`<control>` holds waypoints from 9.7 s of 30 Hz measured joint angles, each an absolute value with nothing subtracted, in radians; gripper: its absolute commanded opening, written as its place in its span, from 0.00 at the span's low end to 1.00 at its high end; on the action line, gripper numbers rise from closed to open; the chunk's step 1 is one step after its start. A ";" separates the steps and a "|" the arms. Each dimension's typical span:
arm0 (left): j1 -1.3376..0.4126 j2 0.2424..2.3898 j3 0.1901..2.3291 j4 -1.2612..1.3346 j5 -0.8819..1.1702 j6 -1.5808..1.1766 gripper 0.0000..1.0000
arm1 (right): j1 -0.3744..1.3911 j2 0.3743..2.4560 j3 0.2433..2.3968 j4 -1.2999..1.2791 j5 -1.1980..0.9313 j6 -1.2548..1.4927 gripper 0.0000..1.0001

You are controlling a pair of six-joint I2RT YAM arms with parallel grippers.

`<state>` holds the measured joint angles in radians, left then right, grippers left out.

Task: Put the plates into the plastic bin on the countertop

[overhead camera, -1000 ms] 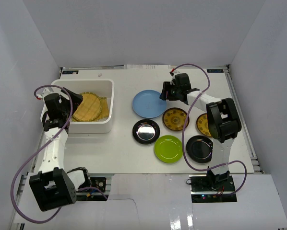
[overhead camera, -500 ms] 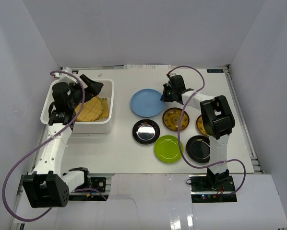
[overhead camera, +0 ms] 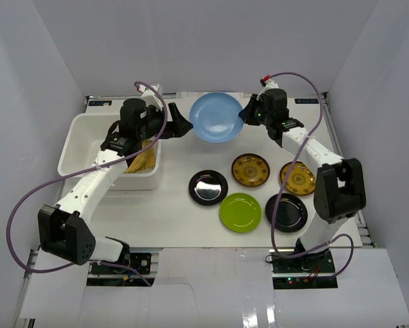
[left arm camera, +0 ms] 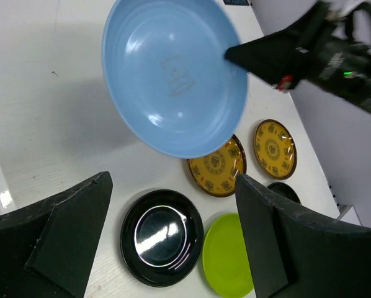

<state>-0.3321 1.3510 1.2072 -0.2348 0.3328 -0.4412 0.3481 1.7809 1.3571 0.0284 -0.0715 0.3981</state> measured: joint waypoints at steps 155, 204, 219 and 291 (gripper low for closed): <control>-0.959 1.374 0.717 -0.036 -0.783 -0.756 0.00 | 0.149 1.313 0.447 0.398 -0.198 0.602 0.08; 0.116 1.013 0.855 -0.324 -0.106 -0.602 0.98 | 0.718 1.776 1.430 0.204 -0.179 0.529 0.08; 0.022 0.904 1.064 -0.235 0.295 -0.589 0.98 | 0.918 2.305 2.109 -0.006 -0.043 0.400 0.08; -0.953 1.681 0.788 0.061 0.150 -0.719 0.06 | -0.433 1.195 0.250 0.341 -0.225 0.721 0.40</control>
